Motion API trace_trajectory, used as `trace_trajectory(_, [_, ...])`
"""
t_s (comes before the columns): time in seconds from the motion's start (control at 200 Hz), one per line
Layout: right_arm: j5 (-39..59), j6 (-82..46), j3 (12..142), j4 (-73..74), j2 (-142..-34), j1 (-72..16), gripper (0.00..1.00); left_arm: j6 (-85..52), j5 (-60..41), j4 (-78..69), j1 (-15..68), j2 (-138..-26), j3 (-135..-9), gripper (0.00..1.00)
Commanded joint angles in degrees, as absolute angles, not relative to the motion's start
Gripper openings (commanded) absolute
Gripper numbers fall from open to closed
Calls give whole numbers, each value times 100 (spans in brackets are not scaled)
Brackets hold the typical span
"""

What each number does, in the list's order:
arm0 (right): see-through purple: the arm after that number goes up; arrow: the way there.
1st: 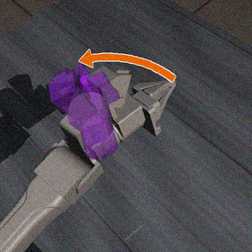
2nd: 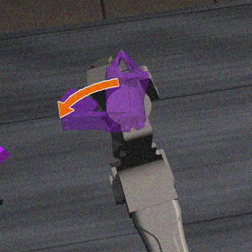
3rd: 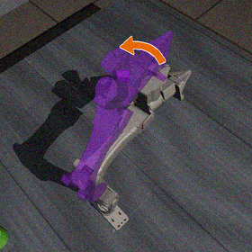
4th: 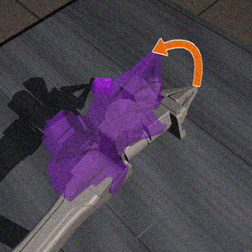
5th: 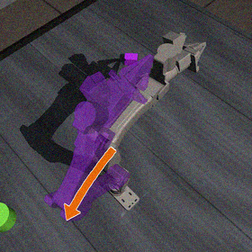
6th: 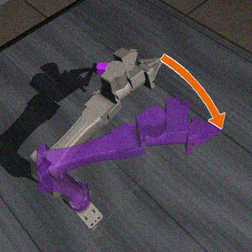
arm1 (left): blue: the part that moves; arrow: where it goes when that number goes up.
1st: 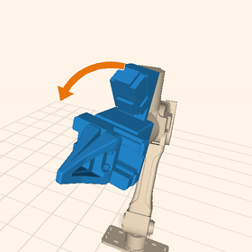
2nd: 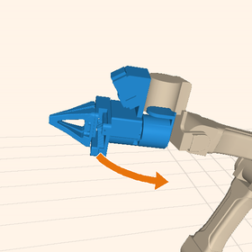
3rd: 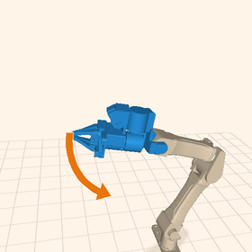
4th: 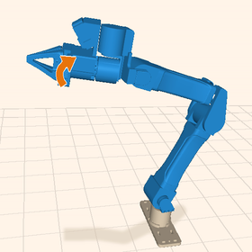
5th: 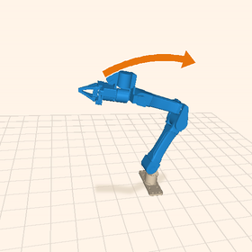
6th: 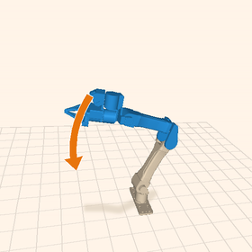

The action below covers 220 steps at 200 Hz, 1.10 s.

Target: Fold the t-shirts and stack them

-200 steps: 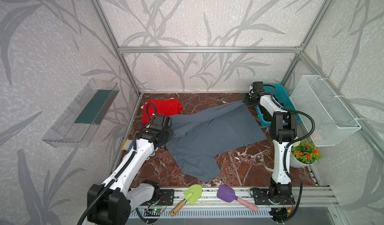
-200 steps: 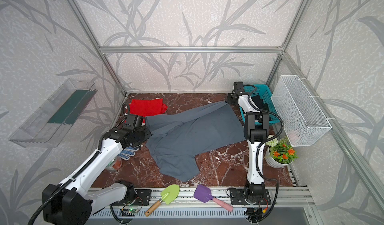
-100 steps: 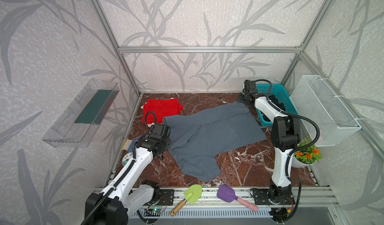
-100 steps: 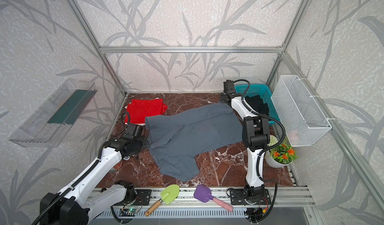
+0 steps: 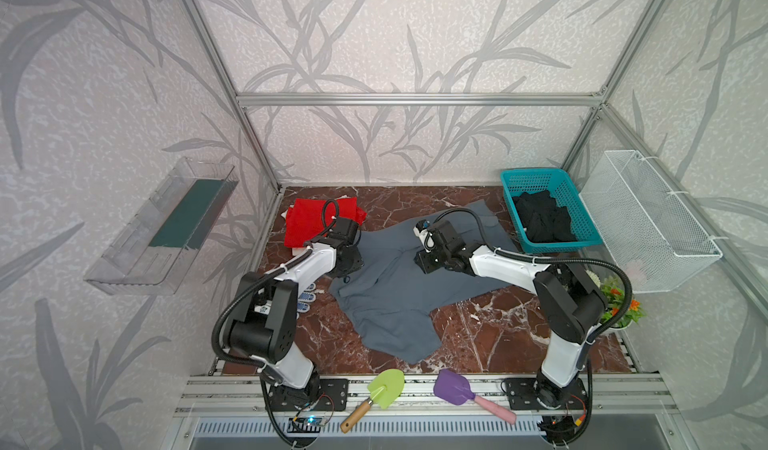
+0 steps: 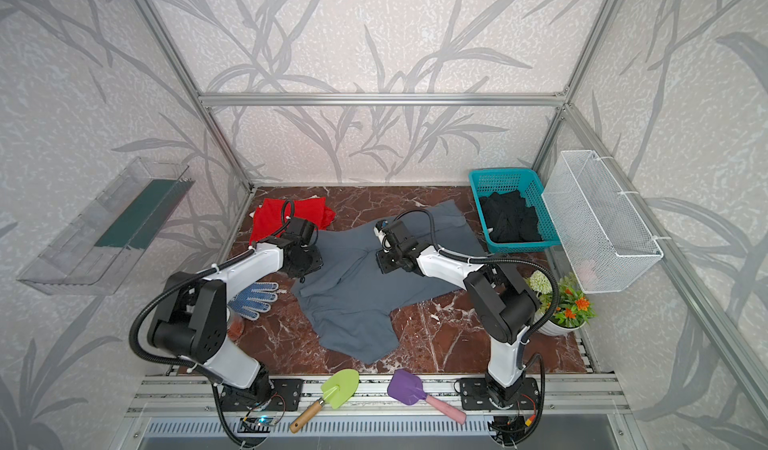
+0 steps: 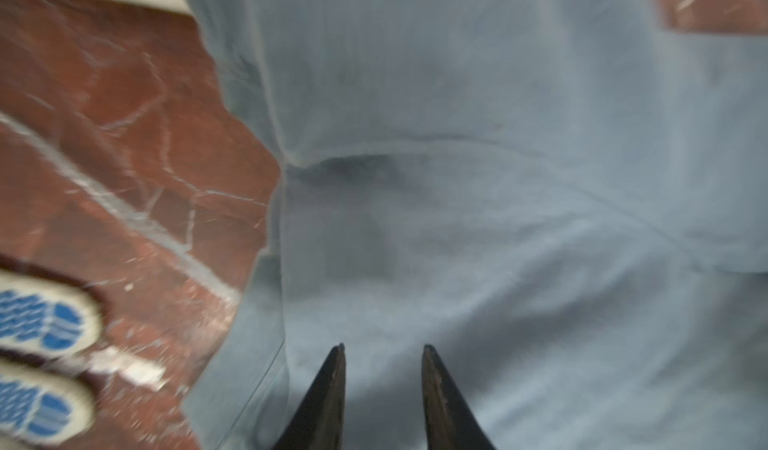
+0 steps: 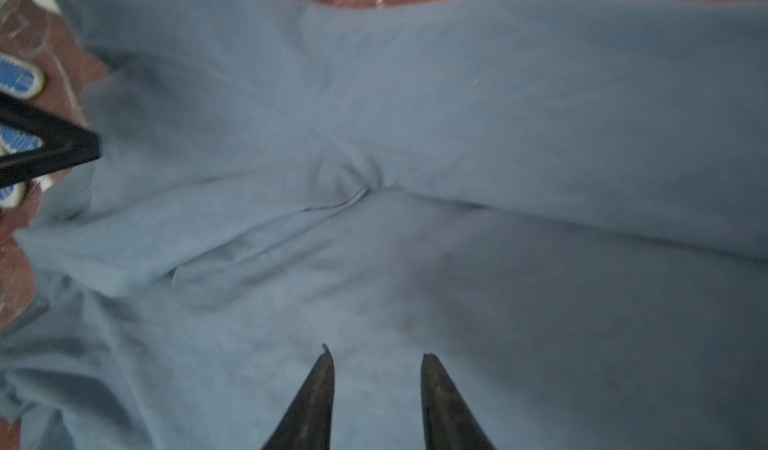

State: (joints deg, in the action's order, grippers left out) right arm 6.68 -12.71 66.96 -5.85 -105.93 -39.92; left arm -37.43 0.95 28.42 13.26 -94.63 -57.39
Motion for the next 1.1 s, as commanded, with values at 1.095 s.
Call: trace_trajectory(1.095, [754, -1670, 8038, -444, -12135, -4939, 28, -3694, -149, 2455, 1003, -9556, -5030, 32])
